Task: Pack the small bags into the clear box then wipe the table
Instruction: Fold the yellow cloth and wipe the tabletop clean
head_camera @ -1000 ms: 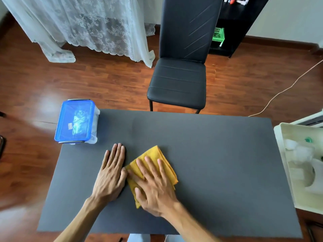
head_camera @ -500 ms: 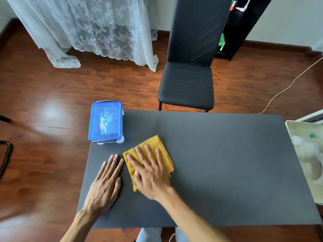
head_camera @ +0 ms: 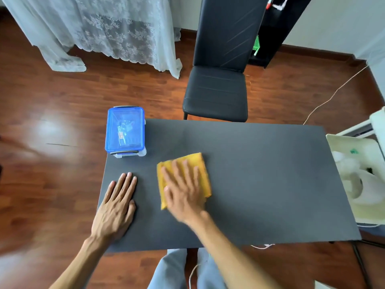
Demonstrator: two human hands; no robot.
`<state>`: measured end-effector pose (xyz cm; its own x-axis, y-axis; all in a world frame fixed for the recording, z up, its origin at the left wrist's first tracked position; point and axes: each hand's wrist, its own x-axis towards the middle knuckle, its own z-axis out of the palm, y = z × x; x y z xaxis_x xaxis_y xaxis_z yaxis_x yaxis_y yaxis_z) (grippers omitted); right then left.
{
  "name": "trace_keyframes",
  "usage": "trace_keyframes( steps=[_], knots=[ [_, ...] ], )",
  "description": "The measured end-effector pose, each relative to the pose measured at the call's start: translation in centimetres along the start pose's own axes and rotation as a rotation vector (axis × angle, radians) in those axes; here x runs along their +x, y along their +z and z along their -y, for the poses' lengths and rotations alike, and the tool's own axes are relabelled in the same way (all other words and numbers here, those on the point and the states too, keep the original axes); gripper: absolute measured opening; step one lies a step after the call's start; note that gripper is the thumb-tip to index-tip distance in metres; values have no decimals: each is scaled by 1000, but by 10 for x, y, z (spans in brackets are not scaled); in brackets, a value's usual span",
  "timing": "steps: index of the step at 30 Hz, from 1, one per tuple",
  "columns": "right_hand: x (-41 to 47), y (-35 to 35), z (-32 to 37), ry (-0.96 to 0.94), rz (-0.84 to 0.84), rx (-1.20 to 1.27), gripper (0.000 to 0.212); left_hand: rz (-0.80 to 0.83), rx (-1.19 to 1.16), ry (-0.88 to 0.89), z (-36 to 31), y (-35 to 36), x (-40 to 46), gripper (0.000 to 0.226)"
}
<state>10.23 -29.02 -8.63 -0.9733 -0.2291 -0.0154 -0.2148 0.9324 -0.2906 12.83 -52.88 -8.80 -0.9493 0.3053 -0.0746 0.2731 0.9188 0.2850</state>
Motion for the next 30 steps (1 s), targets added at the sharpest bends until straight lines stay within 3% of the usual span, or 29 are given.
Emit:
trace_keyframes(
  steps=[2, 4, 6, 9, 12, 16, 19, 22, 25, 28, 30],
  knots=[
    [-59, 10, 16, -205, 94, -29, 65, 6, 6, 18, 0, -2, -1, 61],
    [-105, -1, -16, -267, 165, -37, 68, 7, 27, 18, -2, -4, -1, 62],
    [-121, -30, -71, -178, 208, -52, 65, 13, 36, -7, -8, -6, -2, 62],
    [-79, -62, -137, 40, 122, -116, 62, 15, 32, -29, -14, -5, 1, 63],
    [-13, -60, -113, 175, 64, -61, 64, -2, -3, -62, -29, 0, 13, 66],
    [-45, -16, -44, -150, 114, 3, 65, -32, -80, -78, -68, 8, 39, 67],
    [-134, -23, -83, -284, 139, -39, 61, -43, -122, -84, -94, 12, 46, 67],
    [-175, -68, -193, -56, 139, -107, 58, -49, -139, -103, -122, 18, 47, 71],
    [-142, -102, -265, 226, 70, -148, 58, -44, -121, -71, -164, 28, 55, 67],
    [-76, -95, -248, 305, 6, -110, 61, -41, -122, -63, -215, 40, 70, 62],
    [-69, -76, -222, 186, -16, -67, 63, -40, -118, -64, -243, 49, 80, 60]
  ],
)
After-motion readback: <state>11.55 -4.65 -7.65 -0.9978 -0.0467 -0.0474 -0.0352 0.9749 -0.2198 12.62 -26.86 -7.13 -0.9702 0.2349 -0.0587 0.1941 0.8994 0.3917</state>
